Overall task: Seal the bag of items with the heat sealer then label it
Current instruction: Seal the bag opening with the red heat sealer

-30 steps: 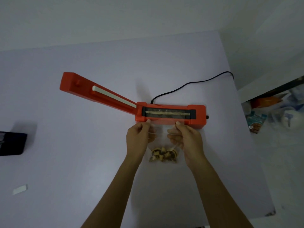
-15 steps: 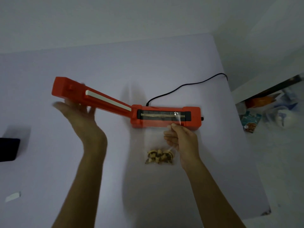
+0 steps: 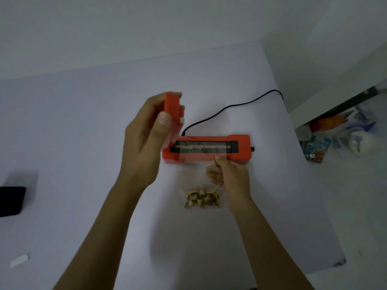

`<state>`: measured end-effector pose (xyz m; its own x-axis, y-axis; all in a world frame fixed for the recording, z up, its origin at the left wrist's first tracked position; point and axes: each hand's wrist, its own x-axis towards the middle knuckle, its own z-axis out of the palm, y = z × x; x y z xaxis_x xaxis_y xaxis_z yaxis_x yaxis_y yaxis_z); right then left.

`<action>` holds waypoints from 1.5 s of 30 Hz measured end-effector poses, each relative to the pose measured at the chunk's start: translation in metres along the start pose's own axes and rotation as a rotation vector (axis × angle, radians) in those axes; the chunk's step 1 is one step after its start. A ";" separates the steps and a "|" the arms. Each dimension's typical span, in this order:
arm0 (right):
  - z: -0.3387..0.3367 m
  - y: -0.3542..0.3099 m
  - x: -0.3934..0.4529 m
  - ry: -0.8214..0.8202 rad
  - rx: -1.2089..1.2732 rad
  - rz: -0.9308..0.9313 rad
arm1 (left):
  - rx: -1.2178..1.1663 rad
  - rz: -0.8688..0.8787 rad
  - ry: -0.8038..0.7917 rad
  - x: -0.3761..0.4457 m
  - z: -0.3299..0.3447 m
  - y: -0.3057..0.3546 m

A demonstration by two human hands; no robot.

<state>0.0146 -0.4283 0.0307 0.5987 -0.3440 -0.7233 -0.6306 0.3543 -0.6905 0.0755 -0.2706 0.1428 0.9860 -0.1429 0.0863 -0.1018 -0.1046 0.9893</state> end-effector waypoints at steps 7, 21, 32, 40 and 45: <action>0.005 -0.001 -0.001 0.016 0.009 -0.002 | 0.107 -0.039 -0.186 0.013 0.001 0.004; 0.009 0.000 -0.002 0.064 0.002 0.002 | 0.267 -0.141 -0.490 0.039 0.016 0.003; 0.010 0.002 -0.002 0.065 -0.016 -0.009 | 0.367 -0.067 -0.588 0.045 0.028 -0.008; 0.007 0.001 -0.001 0.068 -0.011 -0.024 | 0.473 0.019 -0.714 0.055 0.048 -0.032; 0.007 0.002 0.001 0.077 -0.011 -0.032 | 0.562 0.025 -0.789 0.059 0.060 -0.051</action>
<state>0.0177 -0.4218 0.0289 0.5788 -0.4212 -0.6983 -0.6178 0.3325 -0.7126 0.1308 -0.3323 0.0901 0.6313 -0.7493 -0.2001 -0.3716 -0.5187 0.7700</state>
